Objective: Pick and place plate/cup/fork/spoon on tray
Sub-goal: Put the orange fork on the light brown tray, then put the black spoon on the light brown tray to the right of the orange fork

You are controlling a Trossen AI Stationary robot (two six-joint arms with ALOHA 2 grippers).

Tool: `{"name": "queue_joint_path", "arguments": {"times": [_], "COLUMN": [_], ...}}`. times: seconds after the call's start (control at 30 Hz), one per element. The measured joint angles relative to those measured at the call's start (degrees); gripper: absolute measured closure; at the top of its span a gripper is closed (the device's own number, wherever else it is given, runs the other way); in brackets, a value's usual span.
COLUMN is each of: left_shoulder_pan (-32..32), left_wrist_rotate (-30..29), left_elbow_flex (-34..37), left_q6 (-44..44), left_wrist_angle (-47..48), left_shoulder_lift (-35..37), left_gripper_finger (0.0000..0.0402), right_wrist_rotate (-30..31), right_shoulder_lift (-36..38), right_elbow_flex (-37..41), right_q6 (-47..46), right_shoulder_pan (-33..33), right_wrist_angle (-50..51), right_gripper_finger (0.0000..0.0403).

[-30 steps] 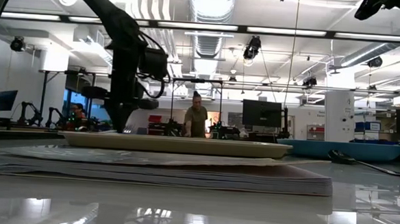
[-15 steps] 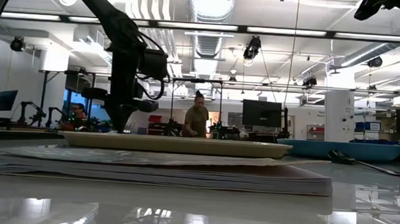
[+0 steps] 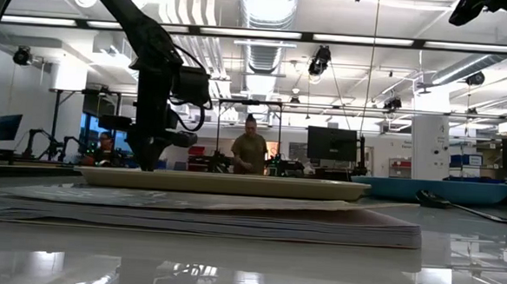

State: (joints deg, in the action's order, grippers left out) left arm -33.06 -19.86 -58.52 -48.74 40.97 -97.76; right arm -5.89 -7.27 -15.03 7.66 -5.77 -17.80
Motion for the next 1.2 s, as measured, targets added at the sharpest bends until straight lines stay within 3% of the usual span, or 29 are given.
{"name": "queue_joint_path", "arguments": {"times": [0.33, 0.6, 0.8, 0.97, 1.1, 1.2], "left_shoulder_pan": [0.72, 8.54, 21.57, 30.57, 33.15, 33.02], "left_wrist_rotate": [1.18, 1.66, 2.24, 7.46, 9.49, 8.77], "left_elbow_flex": [-1.12, -0.06, 4.26, 11.20, 15.76, 18.31], "left_q6": [5.67, 19.14, 38.57, 55.79, 64.29, 67.47], "left_wrist_angle": [0.39, -3.64, -20.37, -38.07, -44.13, -45.83], "left_shoulder_lift": [1.97, 13.54, 25.49, 34.54, 41.27, 45.84], "left_gripper_finger": [0.0315, 0.0311, 0.0311, 0.0311, 0.0311, 0.0311], "right_wrist_rotate": [0.00, 0.73, 2.02, 2.95, 2.93, 2.93], "right_shoulder_lift": [0.00, -0.99, -13.25, -26.01, -33.99, -38.56], "right_elbow_flex": [0.00, 0.00, 0.17, -3.54, -9.65, -15.34], "right_q6": [-0.13, -5.52, -11.23, -17.05, -24.62, -31.20], "right_shoulder_pan": [0.01, 0.01, 0.03, 0.01, 0.01, 0.03], "right_wrist_angle": [-0.04, -2.83, -12.87, -18.80, -12.57, 0.47], "right_gripper_finger": [0.0394, 0.0394, 0.0394, 0.0394, 0.0394, 0.0394]}}
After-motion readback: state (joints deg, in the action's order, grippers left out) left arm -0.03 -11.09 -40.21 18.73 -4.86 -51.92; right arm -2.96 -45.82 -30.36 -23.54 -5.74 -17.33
